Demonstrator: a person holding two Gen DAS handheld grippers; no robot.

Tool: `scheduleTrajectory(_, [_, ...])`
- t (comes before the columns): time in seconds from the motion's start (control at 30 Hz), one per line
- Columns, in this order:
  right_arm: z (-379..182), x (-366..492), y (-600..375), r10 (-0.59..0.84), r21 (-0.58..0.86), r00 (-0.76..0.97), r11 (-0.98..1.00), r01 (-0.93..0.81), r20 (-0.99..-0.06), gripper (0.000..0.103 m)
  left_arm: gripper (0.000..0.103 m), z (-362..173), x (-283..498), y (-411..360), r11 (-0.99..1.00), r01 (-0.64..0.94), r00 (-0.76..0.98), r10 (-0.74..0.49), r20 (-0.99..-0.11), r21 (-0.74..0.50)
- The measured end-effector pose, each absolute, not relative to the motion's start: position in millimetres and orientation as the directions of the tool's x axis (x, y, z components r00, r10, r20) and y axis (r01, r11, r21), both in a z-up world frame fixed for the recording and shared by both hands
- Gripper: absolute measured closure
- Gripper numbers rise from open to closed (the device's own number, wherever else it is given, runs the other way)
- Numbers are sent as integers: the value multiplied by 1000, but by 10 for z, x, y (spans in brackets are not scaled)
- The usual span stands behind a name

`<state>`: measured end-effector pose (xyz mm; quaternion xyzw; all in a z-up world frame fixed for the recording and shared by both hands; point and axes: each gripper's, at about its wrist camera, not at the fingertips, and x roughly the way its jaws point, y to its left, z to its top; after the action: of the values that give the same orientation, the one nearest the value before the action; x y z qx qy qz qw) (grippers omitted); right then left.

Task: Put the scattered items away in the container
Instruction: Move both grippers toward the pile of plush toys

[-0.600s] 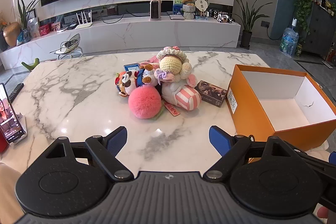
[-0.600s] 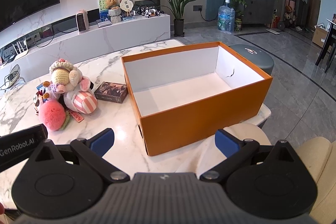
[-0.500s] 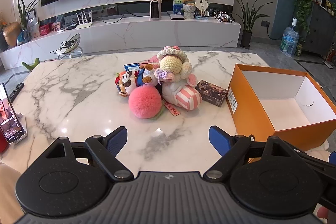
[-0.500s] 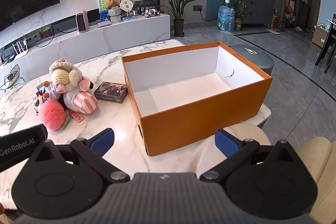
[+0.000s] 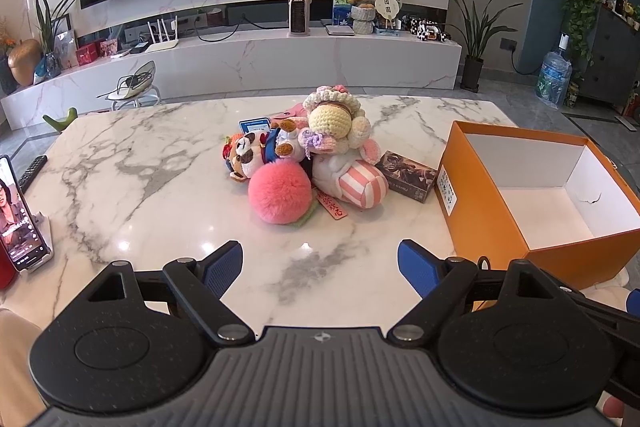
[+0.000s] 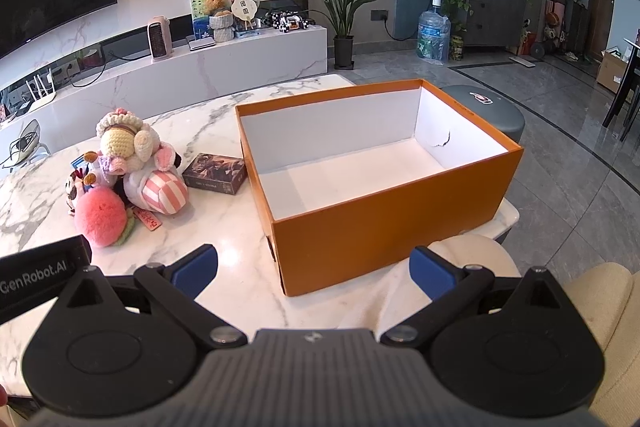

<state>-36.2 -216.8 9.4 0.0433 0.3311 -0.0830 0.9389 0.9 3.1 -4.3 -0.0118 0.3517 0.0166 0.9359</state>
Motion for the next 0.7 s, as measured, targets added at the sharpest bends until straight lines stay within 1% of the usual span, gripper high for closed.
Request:
scheduleTrajectory(0.3, [79,-287,-2029,-124,-2,773,988,157,-623,0,3,-66,74,122,998,-62,747,44,-663,-3])
scheduleTrajectory(0.47, [72,-212,-1918,-117,-20,784,991,132,-609,0,3,-70,118,213,998,-68,758,48,-651,-5])
scheduleTrajectory(0.7, [64,-84,-1731,-55,-32,822,998,45,-566,2,3,-100,251,509,993,-89,756,17,-655,-78])
